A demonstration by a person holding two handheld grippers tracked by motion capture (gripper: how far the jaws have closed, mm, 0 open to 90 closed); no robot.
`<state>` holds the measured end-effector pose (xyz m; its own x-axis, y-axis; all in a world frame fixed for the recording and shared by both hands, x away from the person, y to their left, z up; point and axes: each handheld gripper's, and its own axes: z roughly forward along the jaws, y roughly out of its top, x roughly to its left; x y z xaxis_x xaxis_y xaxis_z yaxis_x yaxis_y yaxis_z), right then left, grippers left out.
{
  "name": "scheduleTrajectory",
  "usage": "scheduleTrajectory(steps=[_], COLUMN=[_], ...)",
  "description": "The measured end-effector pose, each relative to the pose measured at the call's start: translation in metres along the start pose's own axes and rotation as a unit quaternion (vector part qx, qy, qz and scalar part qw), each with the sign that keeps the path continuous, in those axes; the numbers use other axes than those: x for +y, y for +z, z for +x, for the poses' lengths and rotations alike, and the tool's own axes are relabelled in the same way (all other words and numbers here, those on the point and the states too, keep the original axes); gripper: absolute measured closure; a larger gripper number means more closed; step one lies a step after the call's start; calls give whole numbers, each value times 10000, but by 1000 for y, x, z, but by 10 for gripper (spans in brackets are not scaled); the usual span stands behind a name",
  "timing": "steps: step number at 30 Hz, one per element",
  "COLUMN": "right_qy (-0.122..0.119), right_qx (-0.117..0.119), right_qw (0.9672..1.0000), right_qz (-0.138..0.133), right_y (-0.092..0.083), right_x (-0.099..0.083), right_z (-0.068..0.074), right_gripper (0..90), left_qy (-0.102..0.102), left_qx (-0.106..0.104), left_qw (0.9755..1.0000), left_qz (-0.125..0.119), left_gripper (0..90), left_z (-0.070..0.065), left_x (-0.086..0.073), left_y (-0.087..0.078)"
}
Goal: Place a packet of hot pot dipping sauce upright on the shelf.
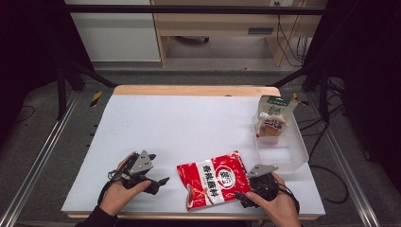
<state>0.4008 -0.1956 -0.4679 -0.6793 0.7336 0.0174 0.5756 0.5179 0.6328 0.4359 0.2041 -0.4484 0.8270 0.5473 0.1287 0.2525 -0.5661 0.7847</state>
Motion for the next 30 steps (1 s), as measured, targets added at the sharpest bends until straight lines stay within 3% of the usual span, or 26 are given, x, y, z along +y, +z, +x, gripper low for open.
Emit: scheduleTrajectory(steps=[3, 11, 24, 30], right_qy=[78, 4, 9, -22], right_qx=[87, 168, 283, 408], right_qw=[9999, 9998, 9988, 9986], right_qz=[52, 94, -400, -322], right_y=[1, 4, -5, -4], right_x=[-1, 0, 8, 8], right_z=[0, 3, 8, 12], right_gripper=[84, 86, 117, 176], left_qy=[-3, 6, 6, 15], left_qx=[11, 4, 20, 13], left_qw=[10000, 10000, 10000, 10000], left_qz=[1, 15, 27, 44], left_gripper=[74, 73, 74, 74], left_z=[0, 0, 1, 1], left_x=[0, 0, -1, -1], left_y=[0, 0, 0, 0])
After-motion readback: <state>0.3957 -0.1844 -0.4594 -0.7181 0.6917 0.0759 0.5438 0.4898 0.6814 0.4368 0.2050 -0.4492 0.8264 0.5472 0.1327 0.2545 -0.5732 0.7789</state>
